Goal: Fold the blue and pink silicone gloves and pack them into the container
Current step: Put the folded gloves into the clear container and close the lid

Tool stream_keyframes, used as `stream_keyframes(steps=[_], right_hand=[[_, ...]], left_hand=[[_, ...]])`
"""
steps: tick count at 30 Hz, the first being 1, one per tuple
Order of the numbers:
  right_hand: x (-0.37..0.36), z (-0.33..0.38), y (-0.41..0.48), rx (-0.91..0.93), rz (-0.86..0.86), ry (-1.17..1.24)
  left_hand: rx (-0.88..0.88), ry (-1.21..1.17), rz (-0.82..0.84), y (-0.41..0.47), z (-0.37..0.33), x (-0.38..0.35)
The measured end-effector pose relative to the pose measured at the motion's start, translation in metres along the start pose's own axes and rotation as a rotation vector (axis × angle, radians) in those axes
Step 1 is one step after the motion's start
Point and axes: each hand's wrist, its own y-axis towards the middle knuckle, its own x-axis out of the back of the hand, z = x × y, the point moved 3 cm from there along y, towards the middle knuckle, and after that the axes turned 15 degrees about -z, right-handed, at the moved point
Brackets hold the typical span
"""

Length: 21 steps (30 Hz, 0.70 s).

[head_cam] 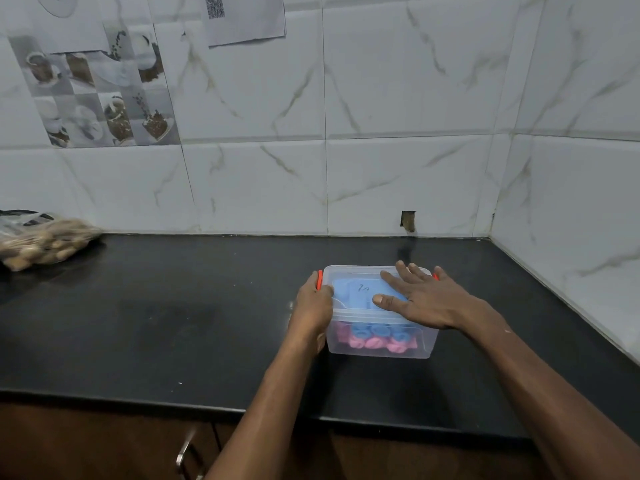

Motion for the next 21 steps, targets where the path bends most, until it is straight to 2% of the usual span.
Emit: stream_keyframes(steps=[2,5,7,8,11,13,17,21], right_hand=[[0.003,0.003,-0.006,-0.007,-0.094,0.028],[0.012,0.009,-0.026,-0.095,-0.472,0.215],[0.013,0.003,-0.046,-0.203,-0.682,0.359],[0.009,-0.001,-0.057,-0.236,-0.711,0.408],[-0.012,-0.013,-0.081,-0.261,-0.612,0.496],[-0.024,-0.014,-0.084,-0.233,-0.567,0.504],[-0.027,-0.016,-0.068,-0.22,-0.606,0.518],[-0.027,-0.026,-0.042,-0.24,-0.576,0.514]], left_hand=[[-0.068,0.078,-0.038,0.003,0.002,-0.002],[-0.353,0.165,-0.151,-0.005,-0.007,0.005],[-0.56,0.217,-0.135,-0.015,-0.011,0.014],[-0.632,0.287,-0.092,-0.019,-0.007,0.018],[-0.75,0.446,0.044,-0.031,0.014,0.028],[-0.775,0.419,0.038,-0.032,0.023,0.028],[-0.739,0.352,-0.013,-0.022,0.022,0.017],[-0.779,0.351,-0.007,0.001,0.018,0.003]])
